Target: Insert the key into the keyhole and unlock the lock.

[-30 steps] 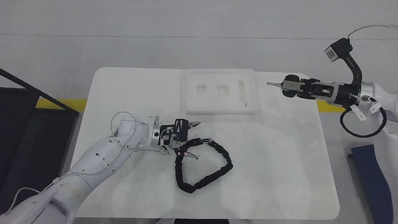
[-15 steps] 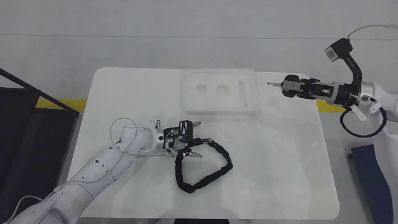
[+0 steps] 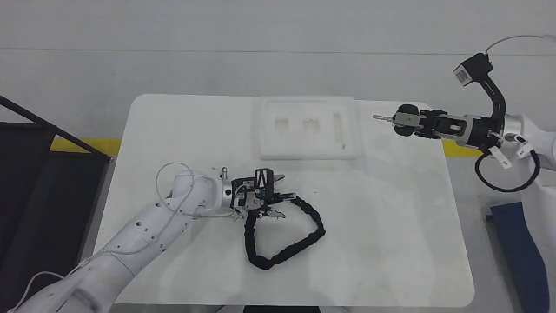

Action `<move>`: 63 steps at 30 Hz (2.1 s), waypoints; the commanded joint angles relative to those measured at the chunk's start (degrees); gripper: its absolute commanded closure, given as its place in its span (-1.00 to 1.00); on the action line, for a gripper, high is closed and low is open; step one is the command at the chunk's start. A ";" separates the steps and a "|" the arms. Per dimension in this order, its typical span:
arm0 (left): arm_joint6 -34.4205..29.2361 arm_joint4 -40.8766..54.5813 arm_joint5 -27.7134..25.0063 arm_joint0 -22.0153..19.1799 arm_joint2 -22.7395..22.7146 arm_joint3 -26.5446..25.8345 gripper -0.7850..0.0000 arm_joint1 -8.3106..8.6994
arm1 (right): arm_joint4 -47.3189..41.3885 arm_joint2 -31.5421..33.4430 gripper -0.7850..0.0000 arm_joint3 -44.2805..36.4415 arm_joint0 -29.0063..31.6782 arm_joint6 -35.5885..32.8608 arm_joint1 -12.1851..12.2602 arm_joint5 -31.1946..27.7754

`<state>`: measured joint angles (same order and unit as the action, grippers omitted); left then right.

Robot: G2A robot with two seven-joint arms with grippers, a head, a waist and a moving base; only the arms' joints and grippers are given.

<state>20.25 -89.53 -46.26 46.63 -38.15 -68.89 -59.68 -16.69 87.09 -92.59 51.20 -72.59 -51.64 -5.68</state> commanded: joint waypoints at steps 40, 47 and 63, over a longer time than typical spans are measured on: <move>2.30 -3.09 1.83 0.05 -1.20 0.40 1.00 -2.16 | 0.00 0.00 1.00 0.00 0.00 0.00 0.00 0.00; 4.34 -0.27 1.10 1.11 -4.97 -3.79 1.00 -1.30 | 0.00 0.00 1.00 0.00 0.00 0.00 0.00 0.00; 9.82 8.46 -6.60 1.02 -10.08 -12.99 1.00 -0.78 | 5.00 0.93 1.00 -6.53 1.04 -5.76 1.26 3.82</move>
<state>29.70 -81.86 -52.30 47.87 -48.15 -81.59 -60.36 -11.78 87.59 -98.43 52.34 -76.98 -50.58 -2.44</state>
